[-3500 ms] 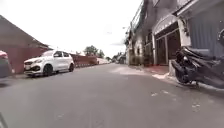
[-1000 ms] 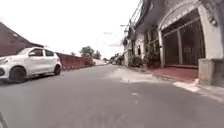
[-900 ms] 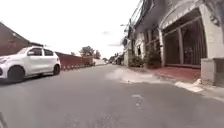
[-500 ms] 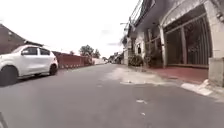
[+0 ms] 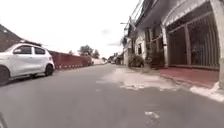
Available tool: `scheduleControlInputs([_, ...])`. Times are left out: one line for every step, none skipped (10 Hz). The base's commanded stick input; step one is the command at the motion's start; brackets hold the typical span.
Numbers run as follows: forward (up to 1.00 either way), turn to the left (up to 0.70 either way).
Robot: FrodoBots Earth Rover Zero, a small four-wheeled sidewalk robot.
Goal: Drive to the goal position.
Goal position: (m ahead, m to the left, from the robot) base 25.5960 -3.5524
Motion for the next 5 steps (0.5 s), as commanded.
scheduleControlInputs([0.7,0.0])
scheduleControlInputs([0.7,0.0])
scheduleControlInputs([0.7,0.0])
scheduleControlInputs([0.7,0.0])
scheduleControlInputs([0.7,0.0])
